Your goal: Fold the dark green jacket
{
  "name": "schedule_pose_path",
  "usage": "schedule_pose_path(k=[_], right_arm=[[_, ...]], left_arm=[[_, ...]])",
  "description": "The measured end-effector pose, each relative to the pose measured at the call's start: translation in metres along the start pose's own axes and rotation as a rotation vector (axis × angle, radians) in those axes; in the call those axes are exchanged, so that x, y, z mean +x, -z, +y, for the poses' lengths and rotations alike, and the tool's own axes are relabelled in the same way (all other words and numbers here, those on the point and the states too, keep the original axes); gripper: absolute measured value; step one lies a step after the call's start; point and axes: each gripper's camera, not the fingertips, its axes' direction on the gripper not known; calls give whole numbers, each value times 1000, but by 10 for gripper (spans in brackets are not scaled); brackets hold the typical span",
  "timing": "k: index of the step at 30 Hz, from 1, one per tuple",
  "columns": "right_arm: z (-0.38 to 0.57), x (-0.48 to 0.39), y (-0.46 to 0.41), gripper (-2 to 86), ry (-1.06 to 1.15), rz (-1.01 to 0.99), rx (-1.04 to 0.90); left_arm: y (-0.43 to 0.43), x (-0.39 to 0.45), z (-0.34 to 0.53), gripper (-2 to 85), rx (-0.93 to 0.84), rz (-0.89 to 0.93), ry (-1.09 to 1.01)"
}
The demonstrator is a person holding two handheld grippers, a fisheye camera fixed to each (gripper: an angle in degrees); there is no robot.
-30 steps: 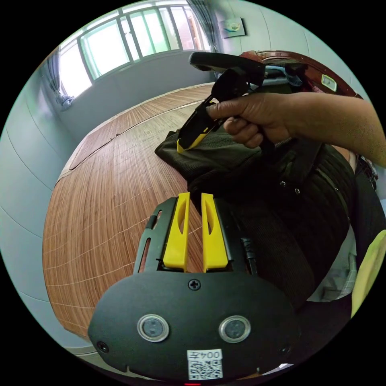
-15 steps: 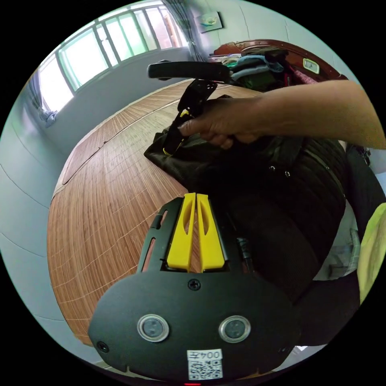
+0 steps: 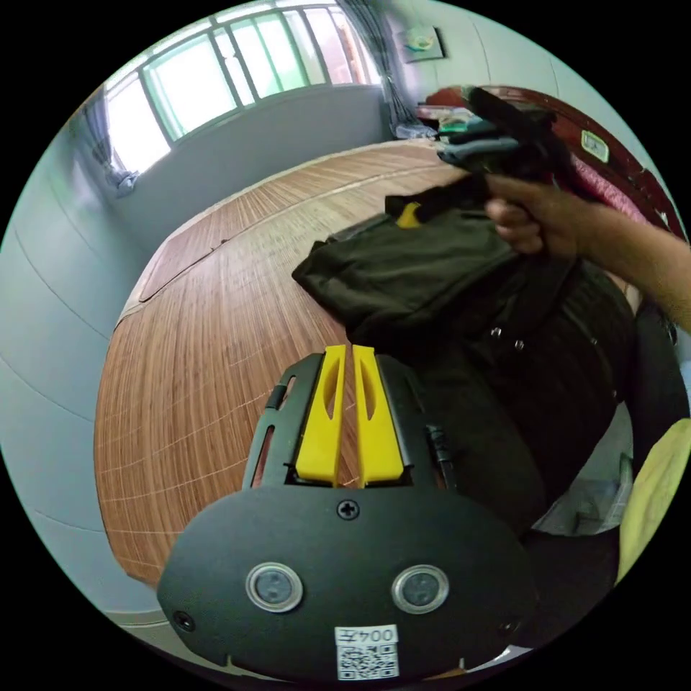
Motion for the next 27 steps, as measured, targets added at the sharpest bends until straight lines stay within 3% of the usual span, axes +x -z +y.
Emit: schedule_pose_path(k=[4,10,12,27], right_arm=[[69,41,39,110,-92,127,16],[147,79,72,112,-205,246,-9],[163,87,73,115,-228,231,-45],[231,85,149,119,-299,285,11]], left_arm=[[-5,4,-33,34,57,21,56],[-93,2,-51,70,-230,-5,141],[-98,-4,-36,75,-142,13,162],[-62,22,-13,96,-123,127,258]])
